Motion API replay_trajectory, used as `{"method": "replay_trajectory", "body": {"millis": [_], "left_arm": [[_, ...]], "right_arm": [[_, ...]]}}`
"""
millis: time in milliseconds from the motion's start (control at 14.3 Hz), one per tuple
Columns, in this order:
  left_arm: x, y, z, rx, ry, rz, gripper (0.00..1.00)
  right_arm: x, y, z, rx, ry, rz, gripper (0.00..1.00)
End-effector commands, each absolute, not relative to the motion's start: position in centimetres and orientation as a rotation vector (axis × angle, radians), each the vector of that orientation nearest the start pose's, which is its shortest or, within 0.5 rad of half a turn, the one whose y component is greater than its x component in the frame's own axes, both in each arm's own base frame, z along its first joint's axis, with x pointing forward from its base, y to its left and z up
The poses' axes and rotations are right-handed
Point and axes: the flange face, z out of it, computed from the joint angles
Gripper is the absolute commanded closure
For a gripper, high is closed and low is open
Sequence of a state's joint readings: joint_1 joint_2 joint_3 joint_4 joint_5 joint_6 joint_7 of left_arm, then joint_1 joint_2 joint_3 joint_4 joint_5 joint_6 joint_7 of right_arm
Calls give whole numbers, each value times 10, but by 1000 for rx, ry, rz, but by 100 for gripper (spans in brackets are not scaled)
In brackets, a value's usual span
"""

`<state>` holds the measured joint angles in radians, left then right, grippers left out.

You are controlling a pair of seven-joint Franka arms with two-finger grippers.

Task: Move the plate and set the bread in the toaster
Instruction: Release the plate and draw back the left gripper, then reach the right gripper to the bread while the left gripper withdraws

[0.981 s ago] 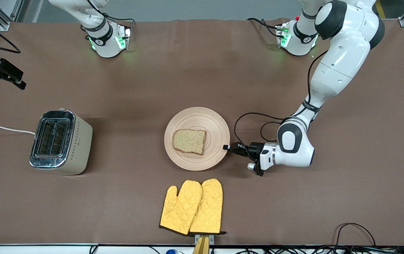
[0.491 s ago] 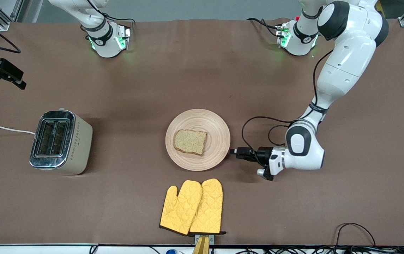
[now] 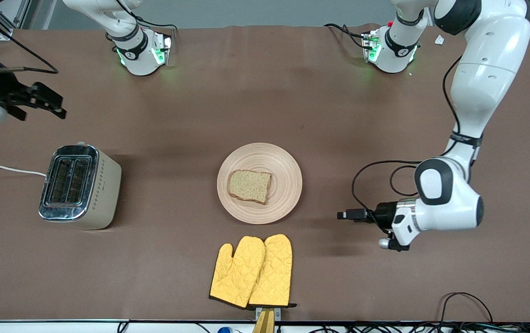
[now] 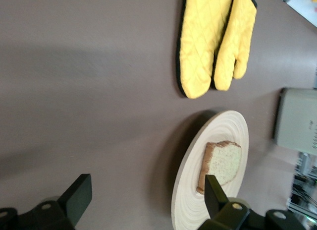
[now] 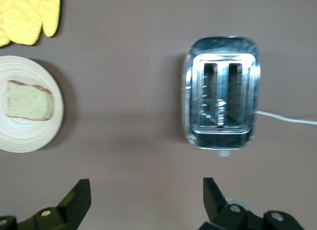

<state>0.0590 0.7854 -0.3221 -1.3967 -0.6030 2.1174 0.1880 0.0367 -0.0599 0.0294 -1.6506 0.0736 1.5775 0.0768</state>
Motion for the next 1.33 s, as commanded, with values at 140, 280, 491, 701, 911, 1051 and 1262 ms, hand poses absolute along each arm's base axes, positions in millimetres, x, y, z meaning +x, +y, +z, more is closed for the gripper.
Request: {"method": "replay_trajectory", "body": {"millis": [140,280,491,701,911,1051,1262], "left_arm": [[713,-158,347,2624,85,-25,0],[707,-162,377,2698,153,-10,0],[691,-170,418,2890,136,18,0],[667,-170,466,3086,44,29,0],[643,-157,523,3175,26,61,0],[624,-147,564,3257,22,115,0],[600,-141,610,3281,6,175,0]], "right_arm": [[564,134,553,-3045,162,103,0],[576,177,518,-3045,211,103,0],[592,257,449,-3013,299,39,0],[595,326,369,-3009,235,-6,0],[591,367,317,-3036,146,16,0],[582,385,290,-3064,145,38,4],[578,395,257,-3122,146,-14,25]]}}
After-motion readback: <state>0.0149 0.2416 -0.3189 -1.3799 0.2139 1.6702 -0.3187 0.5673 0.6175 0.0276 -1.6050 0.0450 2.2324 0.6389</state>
